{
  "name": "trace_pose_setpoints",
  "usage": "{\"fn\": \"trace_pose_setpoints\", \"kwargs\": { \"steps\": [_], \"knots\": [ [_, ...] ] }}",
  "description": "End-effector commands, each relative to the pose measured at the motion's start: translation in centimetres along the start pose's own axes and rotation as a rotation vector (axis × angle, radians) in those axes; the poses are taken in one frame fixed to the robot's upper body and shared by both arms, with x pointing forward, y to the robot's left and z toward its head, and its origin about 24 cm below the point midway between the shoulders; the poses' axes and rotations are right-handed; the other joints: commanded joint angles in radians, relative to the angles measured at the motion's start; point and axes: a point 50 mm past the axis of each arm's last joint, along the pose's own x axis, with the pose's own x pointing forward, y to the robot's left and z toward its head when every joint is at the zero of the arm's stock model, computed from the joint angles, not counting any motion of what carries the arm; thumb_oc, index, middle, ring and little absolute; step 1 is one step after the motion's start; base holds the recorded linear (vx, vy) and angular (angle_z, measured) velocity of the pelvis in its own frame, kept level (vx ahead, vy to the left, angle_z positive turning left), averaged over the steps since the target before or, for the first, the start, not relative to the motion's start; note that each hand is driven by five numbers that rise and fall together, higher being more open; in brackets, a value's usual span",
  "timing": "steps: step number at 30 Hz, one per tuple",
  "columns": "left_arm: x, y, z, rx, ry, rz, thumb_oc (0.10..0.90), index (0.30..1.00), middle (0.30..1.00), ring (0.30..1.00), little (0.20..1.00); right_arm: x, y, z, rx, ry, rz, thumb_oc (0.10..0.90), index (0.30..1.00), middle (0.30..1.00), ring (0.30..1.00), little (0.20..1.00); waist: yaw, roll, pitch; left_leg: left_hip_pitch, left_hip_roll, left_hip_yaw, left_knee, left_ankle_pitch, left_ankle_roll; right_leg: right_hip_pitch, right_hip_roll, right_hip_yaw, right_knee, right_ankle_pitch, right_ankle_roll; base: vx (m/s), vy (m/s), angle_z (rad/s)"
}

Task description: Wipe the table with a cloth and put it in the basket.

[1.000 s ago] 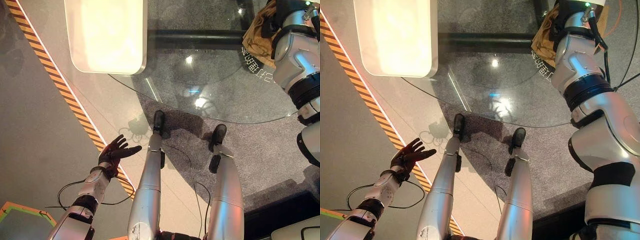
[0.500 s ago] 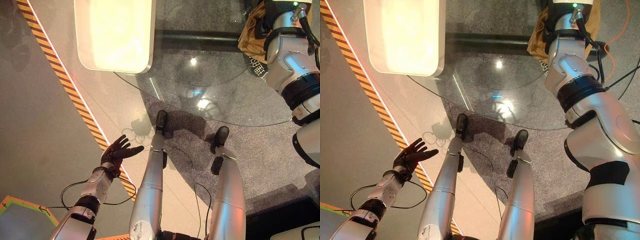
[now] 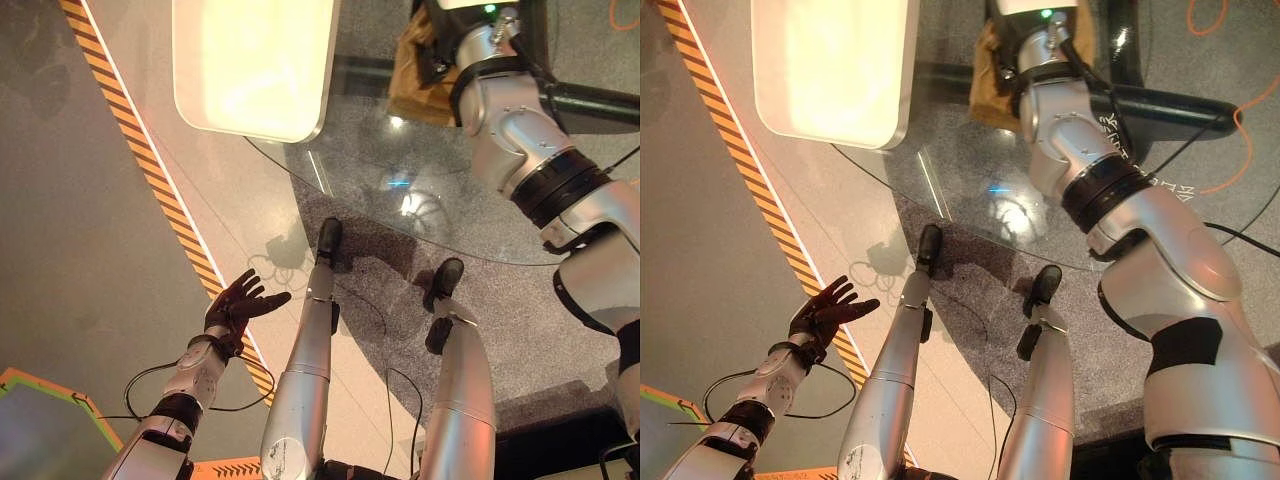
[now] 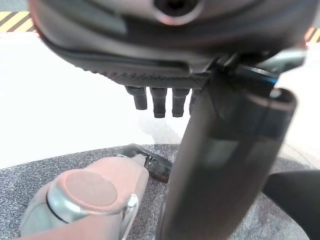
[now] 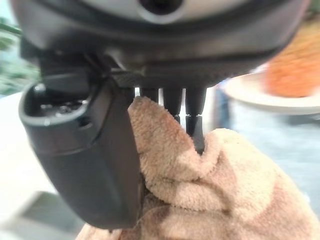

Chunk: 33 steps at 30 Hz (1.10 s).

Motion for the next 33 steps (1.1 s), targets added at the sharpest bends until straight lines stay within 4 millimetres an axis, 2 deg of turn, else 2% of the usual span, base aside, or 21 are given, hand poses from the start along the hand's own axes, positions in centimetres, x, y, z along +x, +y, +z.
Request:
{"fn": "trace_pose_setpoints", "kwargs": {
  "steps": [1,11,16,24,28,33],
  "knots": [
    [-1.3,2.7,-0.5,0.065,0.003,0.062,0.8,0.9,0.9,0.9,0.9,0.3,-5.8,6.5,0.007,-0.27,-0.212,0.1,0.3,0.3,0.3,0.2,0.017,-0.033,-0.011,0.001,-0.168,0.057,0.055,-0.077,0.15,0.071,0.062,-0.1,-0.171,0.075,-0.017,0.0,0.009,0.09],
    [-1.4,3.1,-0.2,0.064,-0.003,0.067,0.8,0.9,0.9,0.9,0.9,-0.2,-5.2,7.7,-0.016,-0.299,-0.188,0.1,0.3,0.3,0.3,0.2,0.027,-0.038,-0.011,0.002,-0.17,0.049,0.051,-0.073,0.152,0.079,0.059,-0.108,-0.175,0.076,-0.012,0.0,0.006,0.05],
    [-1.4,3.5,0.2,0.072,-0.003,0.067,0.8,0.9,0.9,0.9,0.9,0.2,-4.8,6.7,-0.023,-0.216,-0.177,0.1,0.3,0.3,0.3,0.2,0.031,-0.042,-0.011,0.002,-0.169,0.046,0.051,-0.074,0.152,0.081,0.056,-0.112,-0.177,0.08,-0.009,-0.01,-0.014,0.06],
    [-1.4,3.6,0.3,0.083,-0.006,0.067,0.8,0.9,0.9,0.9,0.9,1.0,-4.2,3.5,-0.053,-0.061,-0.182,0.1,0.3,0.3,0.3,0.2,0.034,-0.047,-0.011,0.001,-0.167,0.042,0.051,-0.078,0.152,0.088,0.056,-0.117,-0.188,0.089,-0.005,0.0,-0.005,0.01],
    [-1.4,3.7,0.5,0.083,-0.007,0.069,0.8,0.9,0.9,0.9,0.9,1.3,-4.2,0.7,-0.088,0.067,-0.204,0.1,0.3,0.3,0.3,0.2,0.032,-0.046,-0.011,-0.001,-0.163,0.044,0.054,-0.081,0.15,0.086,0.052,-0.116,-0.187,0.09,-0.004,-0.01,0.004,0.02],
    [-1.7,4.3,0.5,0.079,-0.008,0.075,0.8,0.9,0.9,0.9,0.9,1.4,-5.0,-4.6,-0.139,0.257,-0.26,0.1,0.3,0.3,0.3,0.2,0.03,-0.045,-0.011,-0.005,-0.159,0.043,0.057,-0.083,0.149,0.086,0.048,-0.118,-0.188,0.095,-0.001,-0.01,0.004,0.01]
  ]
}}
